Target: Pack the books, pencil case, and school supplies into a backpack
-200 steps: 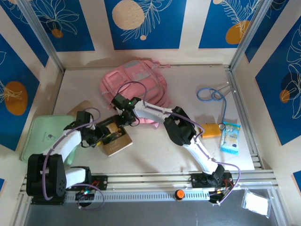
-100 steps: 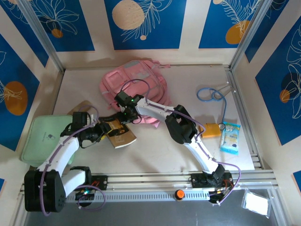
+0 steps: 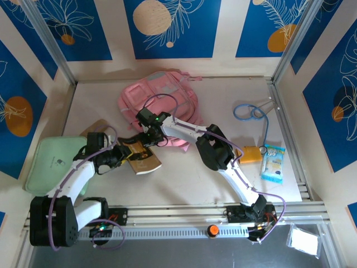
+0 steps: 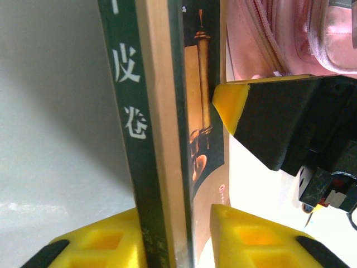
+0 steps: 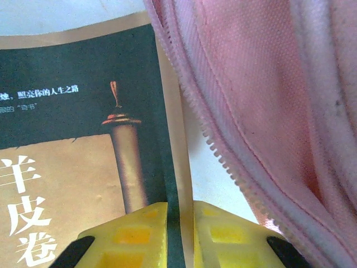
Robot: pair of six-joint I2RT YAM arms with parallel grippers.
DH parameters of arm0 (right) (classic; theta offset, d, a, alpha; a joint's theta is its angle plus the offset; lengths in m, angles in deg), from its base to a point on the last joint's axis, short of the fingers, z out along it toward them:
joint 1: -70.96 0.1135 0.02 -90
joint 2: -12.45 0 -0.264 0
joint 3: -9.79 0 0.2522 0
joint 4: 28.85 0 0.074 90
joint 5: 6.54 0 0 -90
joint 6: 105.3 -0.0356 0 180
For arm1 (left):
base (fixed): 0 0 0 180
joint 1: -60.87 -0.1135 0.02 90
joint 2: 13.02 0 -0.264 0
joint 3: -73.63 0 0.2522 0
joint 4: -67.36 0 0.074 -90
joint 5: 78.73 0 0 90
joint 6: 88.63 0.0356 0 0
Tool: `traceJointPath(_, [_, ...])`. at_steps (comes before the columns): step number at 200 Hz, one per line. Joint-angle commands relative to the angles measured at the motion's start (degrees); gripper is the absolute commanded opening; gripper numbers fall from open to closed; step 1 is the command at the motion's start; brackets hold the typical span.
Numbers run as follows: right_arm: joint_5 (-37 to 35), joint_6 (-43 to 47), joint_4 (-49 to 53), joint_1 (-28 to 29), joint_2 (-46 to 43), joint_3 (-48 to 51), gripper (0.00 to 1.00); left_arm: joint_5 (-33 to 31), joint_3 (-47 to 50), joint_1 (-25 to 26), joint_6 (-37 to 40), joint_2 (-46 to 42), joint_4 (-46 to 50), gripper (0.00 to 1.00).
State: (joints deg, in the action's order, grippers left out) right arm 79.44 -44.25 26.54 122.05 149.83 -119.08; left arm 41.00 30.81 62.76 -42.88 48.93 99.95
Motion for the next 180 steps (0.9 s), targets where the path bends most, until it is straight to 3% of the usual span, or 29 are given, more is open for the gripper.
traceJointPath(1, [1.2, -0.6, 2.7, 0.8, 3.3, 3.1, 0.16, 0.5, -0.1, 0.2, 0.4, 0.0, -3.6, 0.27])
traceJointPath(61, [3.3, 0.0, 0.3, 0.4, -4.3, 0.5, 0.25, -8.3, -5.7, 0.1, 6.0, -0.4, 6.0, 0.01])
traceJointPath(82, [2.6, -0.3, -3.5, -0.1, -10.6, 3.5, 0.39, -13.1, -9.6, 0.2, 7.5, -2.6, 11.6, 0.0])
traceJointPath(114, [2.6, -3.8, -14.5, -2.3, -22.8, 16.6, 0.6, -15.7, -16.5, 0.2, 9.7, -7.0, 15.9, 0.0])
traceJointPath(148, [4.6, -10.3, -27.0, -7.5, -34.3, 32.4, 0.68, -8.4, -21.6, 0.5, 9.8, -7.1, 7.6, 0.0])
traceJointPath(180, [7.1, -15.5, -38.0, -12.3, -43.3, 44.6, 0.7, -3.4, -21.9, 1.7, -0.3, -2.7, -11.7, 0.0])
